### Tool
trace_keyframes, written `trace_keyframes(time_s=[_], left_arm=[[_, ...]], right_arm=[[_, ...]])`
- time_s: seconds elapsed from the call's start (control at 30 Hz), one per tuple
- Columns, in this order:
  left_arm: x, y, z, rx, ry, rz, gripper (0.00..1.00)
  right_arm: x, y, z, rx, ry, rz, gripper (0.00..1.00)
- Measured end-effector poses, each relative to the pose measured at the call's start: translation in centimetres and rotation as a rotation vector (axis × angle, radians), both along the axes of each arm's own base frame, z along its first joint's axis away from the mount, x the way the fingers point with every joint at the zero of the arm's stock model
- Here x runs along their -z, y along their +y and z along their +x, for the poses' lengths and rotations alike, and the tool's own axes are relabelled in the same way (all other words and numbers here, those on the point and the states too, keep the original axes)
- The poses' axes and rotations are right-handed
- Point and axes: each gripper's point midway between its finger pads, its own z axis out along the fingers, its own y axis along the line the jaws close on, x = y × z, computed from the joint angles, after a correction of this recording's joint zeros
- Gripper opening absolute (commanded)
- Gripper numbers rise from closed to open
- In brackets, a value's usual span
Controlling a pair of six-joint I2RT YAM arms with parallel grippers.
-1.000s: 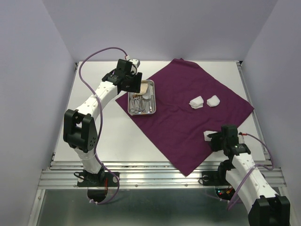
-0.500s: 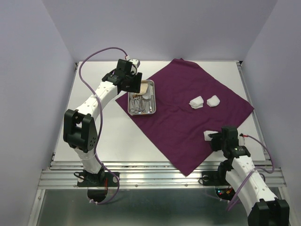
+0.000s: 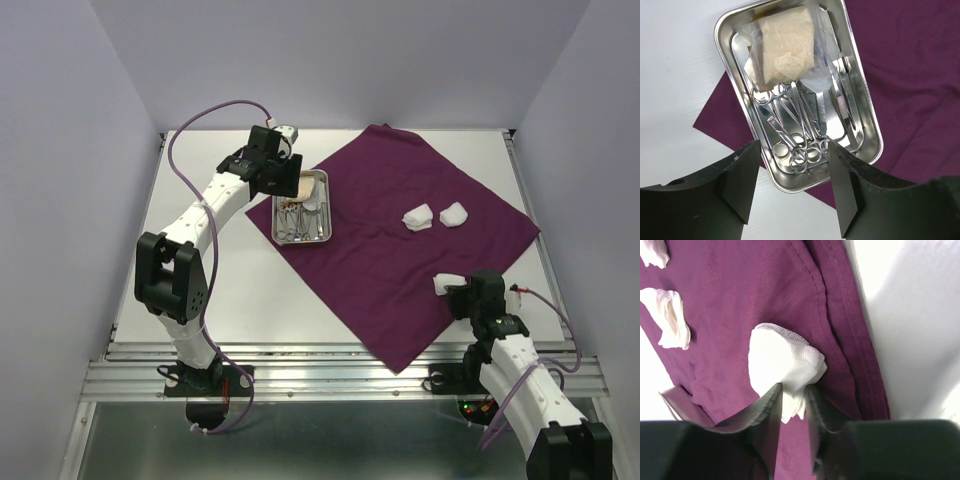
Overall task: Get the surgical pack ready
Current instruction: Adjust the medical item in the surgical kit.
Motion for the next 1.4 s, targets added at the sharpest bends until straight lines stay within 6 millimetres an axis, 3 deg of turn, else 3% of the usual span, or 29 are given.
trace_keyframes(time_s=[0.2, 0.47, 0.8, 1.17, 1.4], left_arm=[[0.0, 0.0, 0.0, 0.001, 0.0, -0.001, 0.67], [0.0, 0.0, 0.0, 0.001, 0.0, -0.001, 0.66], [0.0, 0.0, 0.0, 0.001, 0.0, -0.001, 0.66], [0.0, 0.0, 0.0, 0.001, 0.0, 0.0, 0.66], [0.0, 0.0, 0.0, 0.0, 0.0, 0.001, 0.66]], right_arm=[[0.3, -0.2, -0.1, -0.012, 0.013, -0.022, 0.01], [-0.7, -0.4, 0.4, -0.043, 0.002, -0.071, 0.01], [-6.1, -1.0, 2.6, -0.094, -0.076, -0.172, 0.01], [-7.2, -1.2, 3.5, -0.169, -0.045, -0.264, 0.01], [-8.1, -0.9, 7.7, -0.304, -0.002, -0.353, 0.01]])
